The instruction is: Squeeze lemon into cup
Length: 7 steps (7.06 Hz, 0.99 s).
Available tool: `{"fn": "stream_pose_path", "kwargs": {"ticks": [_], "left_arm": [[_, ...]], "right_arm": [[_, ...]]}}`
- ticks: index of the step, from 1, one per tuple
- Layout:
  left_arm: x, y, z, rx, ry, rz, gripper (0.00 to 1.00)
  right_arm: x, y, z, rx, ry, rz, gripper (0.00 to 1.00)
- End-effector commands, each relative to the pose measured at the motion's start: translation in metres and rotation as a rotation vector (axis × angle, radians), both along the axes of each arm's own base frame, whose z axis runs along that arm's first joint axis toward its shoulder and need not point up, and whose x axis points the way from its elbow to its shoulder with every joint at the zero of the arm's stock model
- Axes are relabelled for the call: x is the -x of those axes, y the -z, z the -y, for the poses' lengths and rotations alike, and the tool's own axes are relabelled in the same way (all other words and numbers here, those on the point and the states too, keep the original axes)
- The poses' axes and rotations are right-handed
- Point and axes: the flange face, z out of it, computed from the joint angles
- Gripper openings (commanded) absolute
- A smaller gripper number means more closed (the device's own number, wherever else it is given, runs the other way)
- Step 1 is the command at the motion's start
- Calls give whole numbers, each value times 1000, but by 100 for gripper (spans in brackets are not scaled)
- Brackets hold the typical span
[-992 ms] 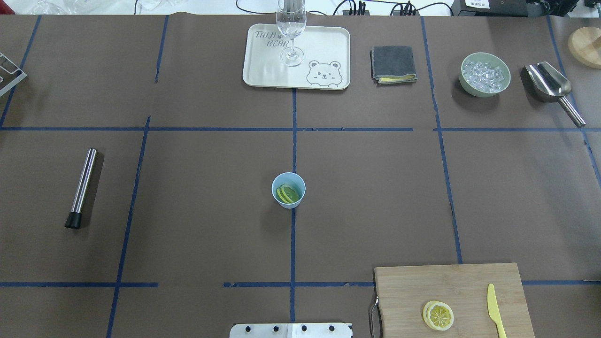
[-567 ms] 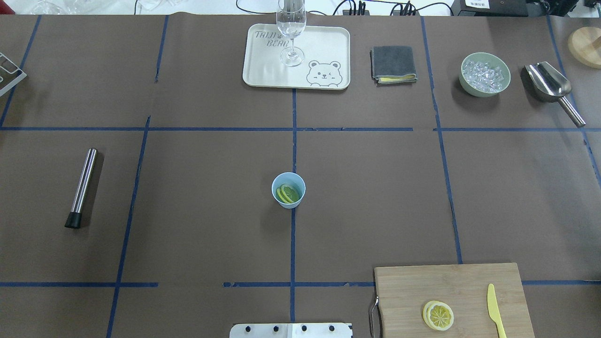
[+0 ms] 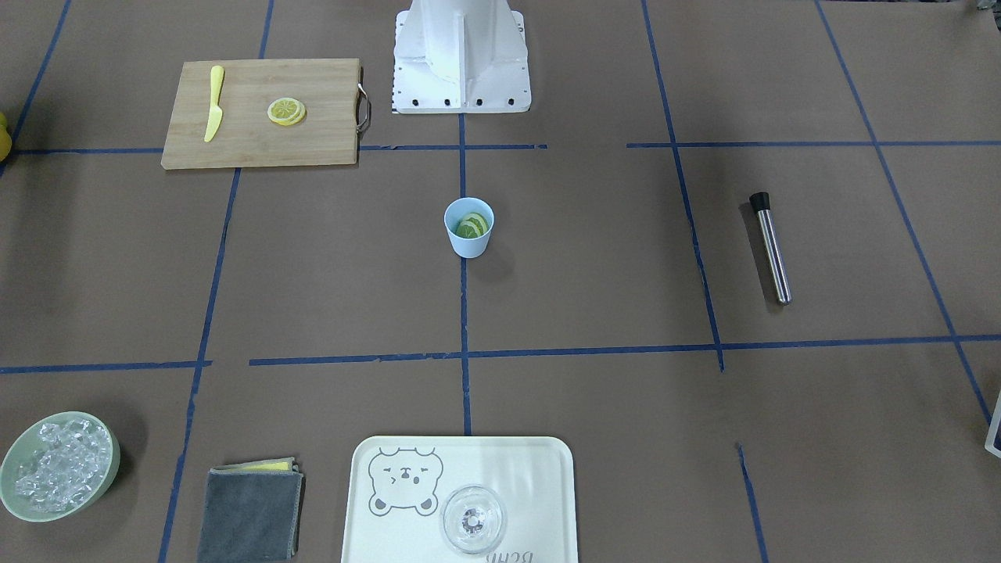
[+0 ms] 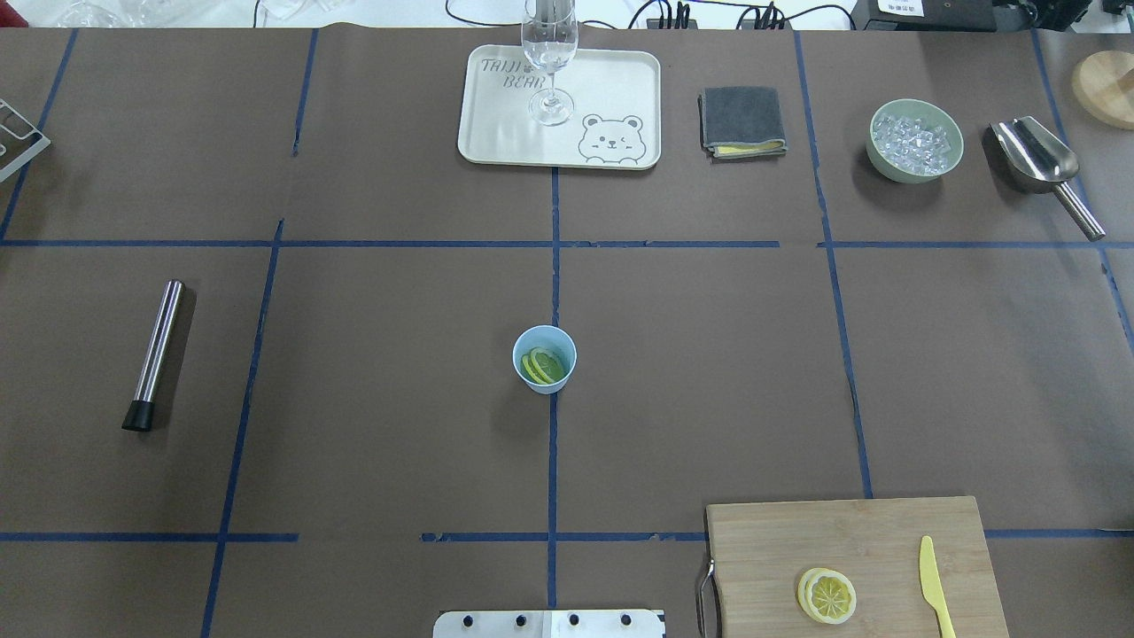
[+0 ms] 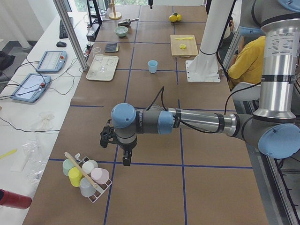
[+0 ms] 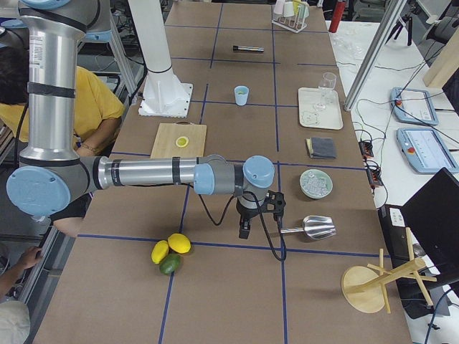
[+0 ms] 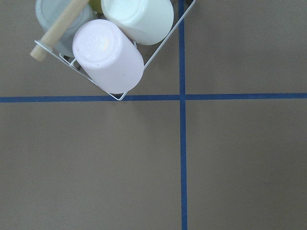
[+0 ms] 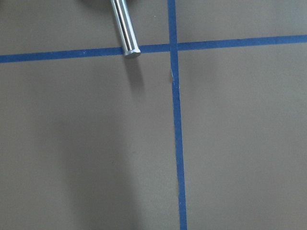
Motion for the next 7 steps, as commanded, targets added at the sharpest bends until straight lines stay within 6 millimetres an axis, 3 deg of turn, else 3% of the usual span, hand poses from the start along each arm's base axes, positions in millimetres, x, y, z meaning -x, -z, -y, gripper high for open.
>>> {"fn": "stream_pose_path", "kwargs": {"ticks": [1,3,7], "left_arm": [[0,2,-2,-26,-25,3,100],[0,4,-1,-29,-25,-1,100],[0,10,4,-43,-25,0,100]], "right_arm": [[-2,1,0,-4,-4,-2,100],[-14,4,1,-11,-30,-3,100],[-14,1,2,-5,-30,-4,100]]}}
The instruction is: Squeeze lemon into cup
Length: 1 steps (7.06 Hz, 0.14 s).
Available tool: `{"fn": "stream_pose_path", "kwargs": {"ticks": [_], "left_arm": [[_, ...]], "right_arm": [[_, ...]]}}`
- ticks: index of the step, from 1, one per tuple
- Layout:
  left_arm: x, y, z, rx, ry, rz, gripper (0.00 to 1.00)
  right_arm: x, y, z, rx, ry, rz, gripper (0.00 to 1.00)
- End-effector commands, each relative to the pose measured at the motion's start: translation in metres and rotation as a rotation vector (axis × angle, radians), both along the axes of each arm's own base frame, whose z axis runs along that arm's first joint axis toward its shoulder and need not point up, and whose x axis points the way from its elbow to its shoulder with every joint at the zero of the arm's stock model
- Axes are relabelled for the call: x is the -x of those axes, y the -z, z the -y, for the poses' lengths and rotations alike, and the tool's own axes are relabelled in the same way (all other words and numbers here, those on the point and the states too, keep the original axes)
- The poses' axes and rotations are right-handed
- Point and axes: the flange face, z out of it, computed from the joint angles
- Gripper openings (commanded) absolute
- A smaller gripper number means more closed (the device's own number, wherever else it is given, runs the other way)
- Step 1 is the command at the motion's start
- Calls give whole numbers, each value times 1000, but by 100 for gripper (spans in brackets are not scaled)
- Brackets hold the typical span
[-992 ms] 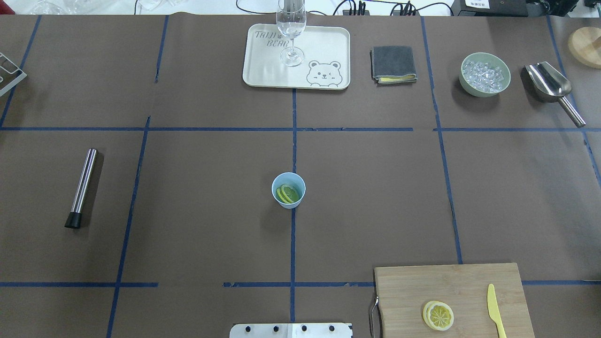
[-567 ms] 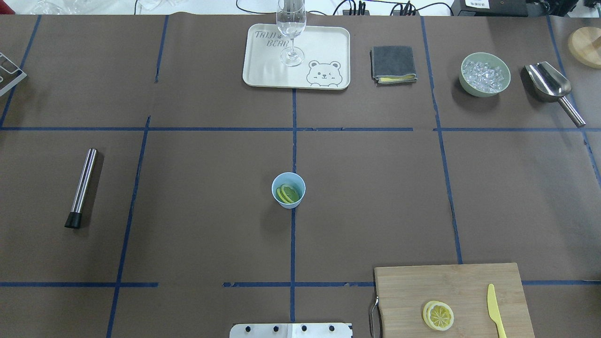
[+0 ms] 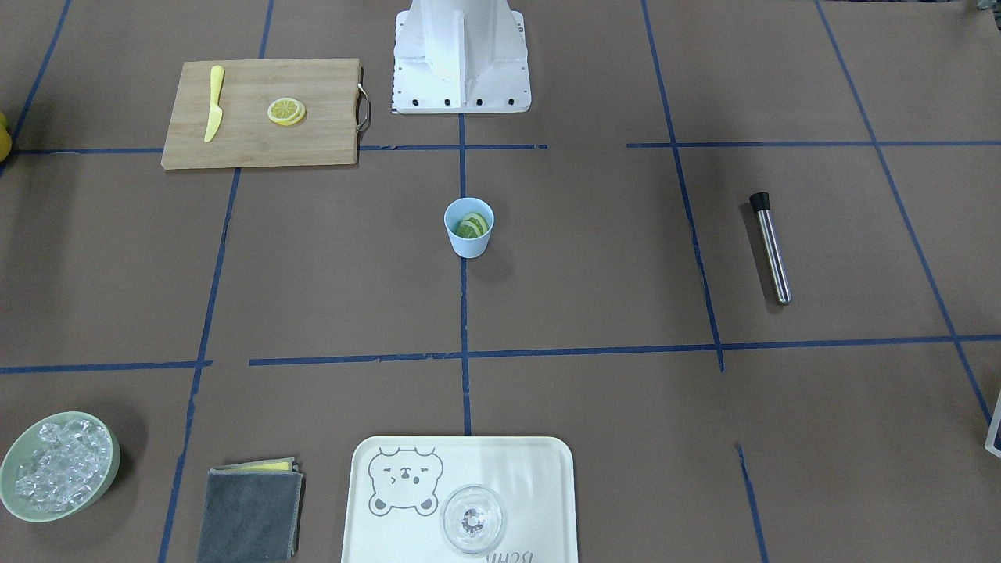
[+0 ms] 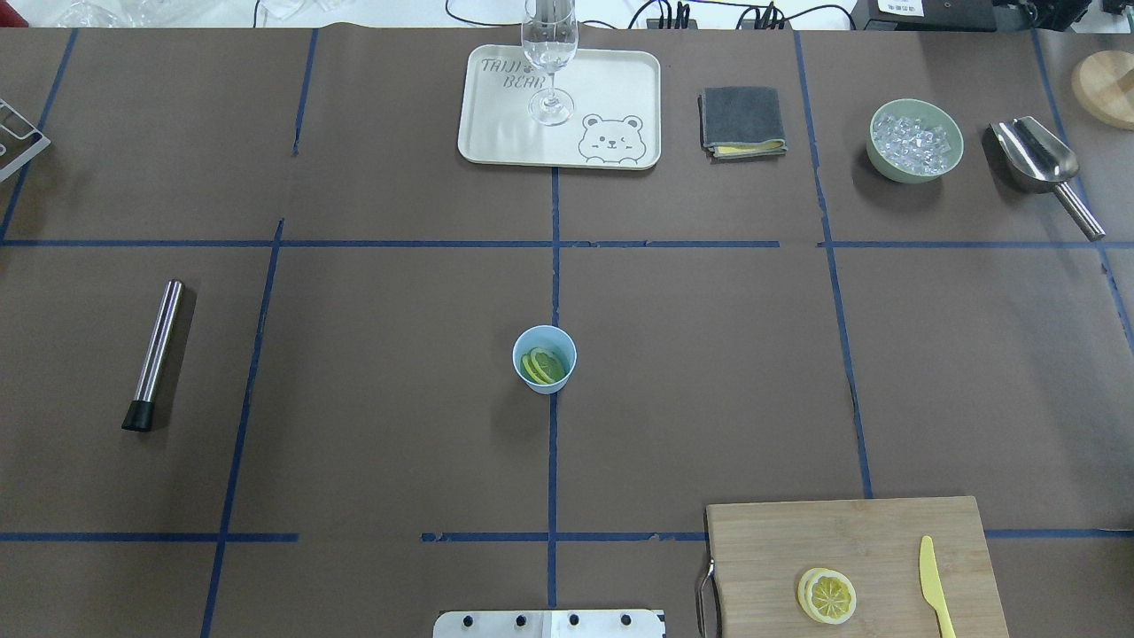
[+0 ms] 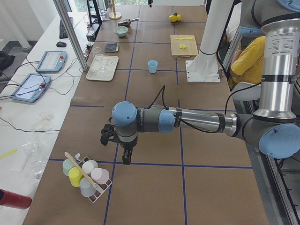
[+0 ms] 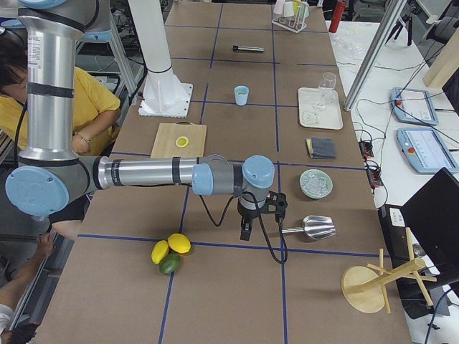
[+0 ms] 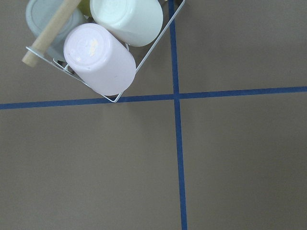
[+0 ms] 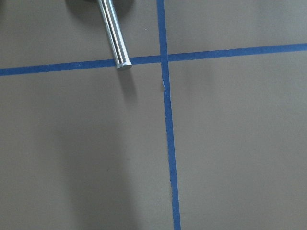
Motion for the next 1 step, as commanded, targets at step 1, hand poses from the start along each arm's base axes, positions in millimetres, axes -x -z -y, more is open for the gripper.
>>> {"fn": "stream_pose_path", "kwargs": {"ticks": [1], "left_arm": [[0,4,3,-8,0,-1,100]], "right_arm": [[-1,0,-1,1,-2,1,100]]}}
